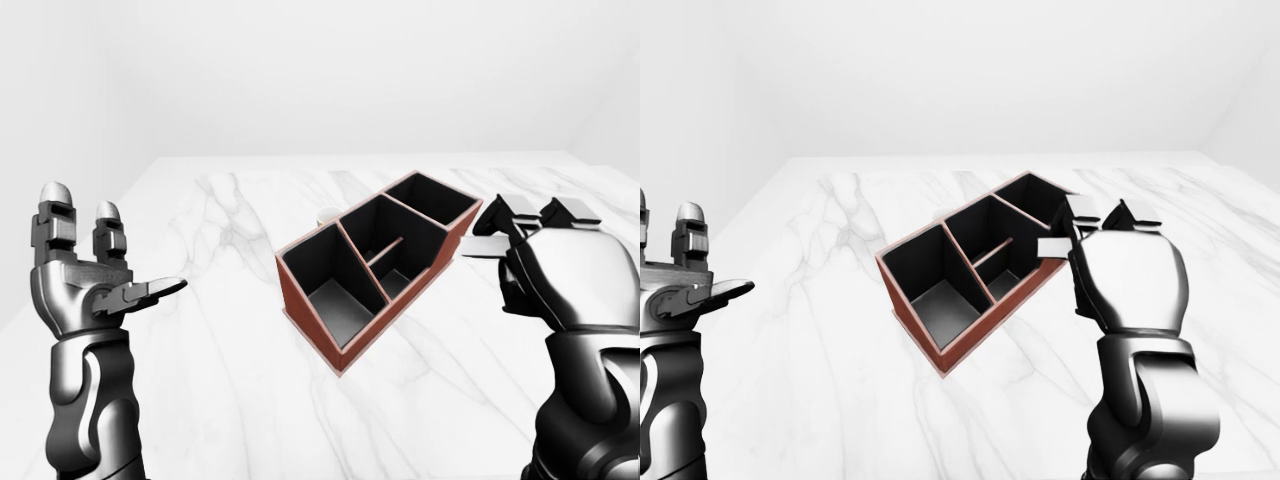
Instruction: Pick up the book and place it in the left compartment of the caddy.
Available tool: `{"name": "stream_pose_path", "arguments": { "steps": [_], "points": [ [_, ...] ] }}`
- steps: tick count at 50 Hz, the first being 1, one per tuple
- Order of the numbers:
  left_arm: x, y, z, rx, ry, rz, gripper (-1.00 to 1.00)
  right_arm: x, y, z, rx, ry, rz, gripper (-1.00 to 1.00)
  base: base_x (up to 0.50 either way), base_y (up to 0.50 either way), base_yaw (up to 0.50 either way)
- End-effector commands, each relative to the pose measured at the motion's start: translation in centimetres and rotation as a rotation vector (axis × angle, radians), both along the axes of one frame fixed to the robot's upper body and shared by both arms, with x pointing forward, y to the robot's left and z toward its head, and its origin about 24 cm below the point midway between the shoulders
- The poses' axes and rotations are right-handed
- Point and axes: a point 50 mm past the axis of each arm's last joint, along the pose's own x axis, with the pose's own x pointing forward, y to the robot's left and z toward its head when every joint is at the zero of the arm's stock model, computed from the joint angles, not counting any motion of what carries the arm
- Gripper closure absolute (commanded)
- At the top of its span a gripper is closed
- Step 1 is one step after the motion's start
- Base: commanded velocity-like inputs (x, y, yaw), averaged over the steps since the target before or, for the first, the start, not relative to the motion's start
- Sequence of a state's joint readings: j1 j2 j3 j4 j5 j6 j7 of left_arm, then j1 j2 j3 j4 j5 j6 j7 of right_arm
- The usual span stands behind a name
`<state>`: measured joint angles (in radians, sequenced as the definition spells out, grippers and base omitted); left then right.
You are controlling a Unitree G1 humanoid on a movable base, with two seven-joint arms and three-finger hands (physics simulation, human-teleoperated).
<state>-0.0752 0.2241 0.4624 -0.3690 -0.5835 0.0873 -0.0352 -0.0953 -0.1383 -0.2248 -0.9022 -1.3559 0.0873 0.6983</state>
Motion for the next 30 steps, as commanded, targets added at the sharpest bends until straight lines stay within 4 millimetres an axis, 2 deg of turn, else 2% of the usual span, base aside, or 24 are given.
{"name": "stream_pose_path", "arguments": {
  "steps": [1,11,21,30],
  "points": [
    [0.0,-0.1,0.0,0.001,0.000,-0.001,-1.00,-2.0,1.4,2.5,-0.094,-0.161,-0.015,1.00,0.00,0.00,0.00],
    [0.0,0.0,0.0,0.000,0.002,0.000,-1.00,-2.1,3.4,2.9,-0.119,-0.191,0.113,1.00,0.00,0.00,0.00],
    [0.0,0.1,0.1,-0.001,-0.003,0.004,-1.00,-2.1,5.9,4.1,-0.132,-0.255,0.338,1.00,0.00,0.00,0.00],
    [0.0,0.0,0.0,0.001,0.000,0.002,-1.00,-2.2,5.2,4.9,-0.166,-0.281,0.355,1.00,0.00,0.00,0.00]
  ]
}}
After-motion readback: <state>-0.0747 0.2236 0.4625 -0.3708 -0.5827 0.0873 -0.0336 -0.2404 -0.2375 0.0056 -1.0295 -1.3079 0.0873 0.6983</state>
